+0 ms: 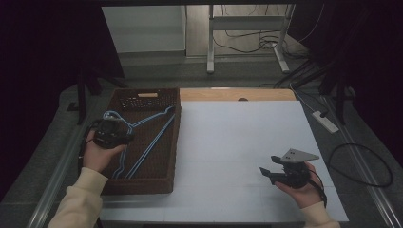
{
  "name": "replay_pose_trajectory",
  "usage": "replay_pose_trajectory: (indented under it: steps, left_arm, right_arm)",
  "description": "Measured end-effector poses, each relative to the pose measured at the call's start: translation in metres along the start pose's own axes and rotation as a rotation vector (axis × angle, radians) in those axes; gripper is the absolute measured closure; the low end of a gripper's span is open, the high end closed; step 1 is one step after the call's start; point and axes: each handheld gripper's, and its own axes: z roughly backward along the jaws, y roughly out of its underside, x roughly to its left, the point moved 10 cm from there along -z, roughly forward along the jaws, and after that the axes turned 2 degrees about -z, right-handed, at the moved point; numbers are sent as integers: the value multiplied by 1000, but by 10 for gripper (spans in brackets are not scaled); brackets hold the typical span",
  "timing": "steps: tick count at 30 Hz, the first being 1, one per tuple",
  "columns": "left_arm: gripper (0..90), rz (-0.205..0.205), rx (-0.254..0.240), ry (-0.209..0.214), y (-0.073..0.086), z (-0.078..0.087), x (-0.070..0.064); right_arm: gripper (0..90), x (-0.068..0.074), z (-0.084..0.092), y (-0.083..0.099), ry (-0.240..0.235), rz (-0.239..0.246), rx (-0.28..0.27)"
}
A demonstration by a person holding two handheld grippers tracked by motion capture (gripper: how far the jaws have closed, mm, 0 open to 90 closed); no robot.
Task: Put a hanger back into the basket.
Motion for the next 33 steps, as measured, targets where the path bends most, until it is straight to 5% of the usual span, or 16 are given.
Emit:
replay_pose_trajectory:
  steps: [4, 13, 26, 33]
  left_arm:
    - [462, -39, -103, 55, -10, 15, -16]
    - [382, -82, -235, 172, -12, 43, -49]
    - [364, -122, -340, 241, -3, 64, -93]
    - [360, -138, -364, 260, 18, 69, -110]
  right_arm:
    - [361, 0, 0, 0, 1, -1, 1]
    - [356, 0, 0, 0, 1, 3, 3]
    - [352, -2, 1, 0, 3, -2, -2]
    - [351, -6, 4, 0, 5, -17, -11]
